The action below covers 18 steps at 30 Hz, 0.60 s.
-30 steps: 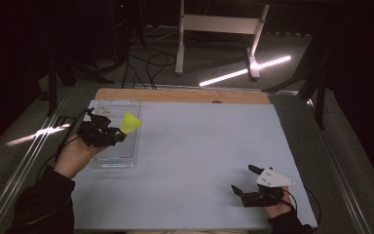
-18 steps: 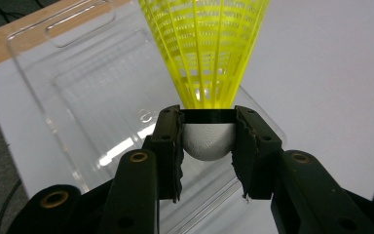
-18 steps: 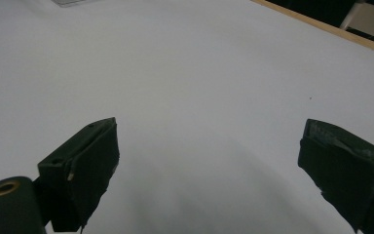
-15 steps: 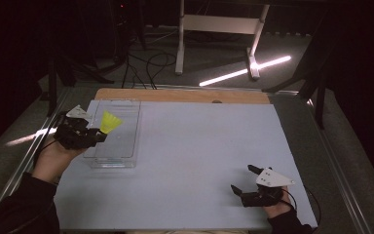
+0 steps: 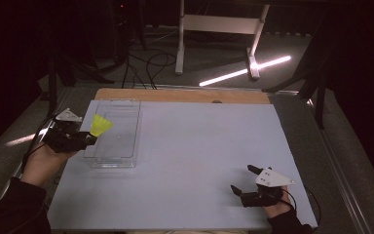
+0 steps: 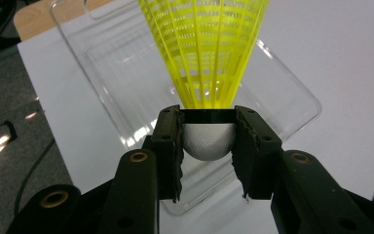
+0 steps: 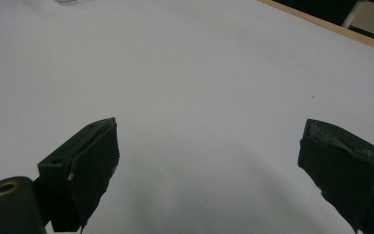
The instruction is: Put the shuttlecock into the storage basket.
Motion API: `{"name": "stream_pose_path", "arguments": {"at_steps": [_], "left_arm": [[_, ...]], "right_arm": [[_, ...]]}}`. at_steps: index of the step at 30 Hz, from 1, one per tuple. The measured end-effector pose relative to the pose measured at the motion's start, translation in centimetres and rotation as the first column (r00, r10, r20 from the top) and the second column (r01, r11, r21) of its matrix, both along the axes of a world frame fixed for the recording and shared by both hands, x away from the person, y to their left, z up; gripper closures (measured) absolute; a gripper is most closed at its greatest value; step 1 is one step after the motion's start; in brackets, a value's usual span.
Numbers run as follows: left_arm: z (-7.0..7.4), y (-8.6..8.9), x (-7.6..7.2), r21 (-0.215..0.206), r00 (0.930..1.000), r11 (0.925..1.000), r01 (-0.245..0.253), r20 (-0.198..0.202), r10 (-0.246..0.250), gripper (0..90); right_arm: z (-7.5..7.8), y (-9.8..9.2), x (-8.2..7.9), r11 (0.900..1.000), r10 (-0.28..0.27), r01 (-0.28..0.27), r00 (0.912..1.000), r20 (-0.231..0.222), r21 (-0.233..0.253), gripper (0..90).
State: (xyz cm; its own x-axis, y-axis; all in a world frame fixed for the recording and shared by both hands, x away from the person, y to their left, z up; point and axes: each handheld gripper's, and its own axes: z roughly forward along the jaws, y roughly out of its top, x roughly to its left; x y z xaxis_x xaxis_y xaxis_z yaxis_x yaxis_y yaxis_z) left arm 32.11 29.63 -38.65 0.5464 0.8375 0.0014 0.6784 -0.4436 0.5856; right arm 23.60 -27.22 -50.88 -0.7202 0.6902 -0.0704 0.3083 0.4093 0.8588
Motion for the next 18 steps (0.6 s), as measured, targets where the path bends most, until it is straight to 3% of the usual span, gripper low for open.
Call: {"name": "stream_pose_path", "arguments": {"at_steps": [10, 18], "left_arm": [[-0.3, 0.9, -0.2, 0.003, 0.9999, 1.0000, -0.005, -0.011, 0.005, 66.0], [-1.1, 1.0, -0.1, 0.013, 0.9987, 0.9999, -0.010, -0.049, 0.011, 66.0]], "right_arm": [[0.0, 0.0, 0.0, 1.000, -0.001, 0.001, 1.0000, -0.004, 0.000, 7.9], [-0.1, 0.0, 0.0, 1.000, -0.002, 0.002, 1.0000, -0.007, 0.001, 7.9]]}}
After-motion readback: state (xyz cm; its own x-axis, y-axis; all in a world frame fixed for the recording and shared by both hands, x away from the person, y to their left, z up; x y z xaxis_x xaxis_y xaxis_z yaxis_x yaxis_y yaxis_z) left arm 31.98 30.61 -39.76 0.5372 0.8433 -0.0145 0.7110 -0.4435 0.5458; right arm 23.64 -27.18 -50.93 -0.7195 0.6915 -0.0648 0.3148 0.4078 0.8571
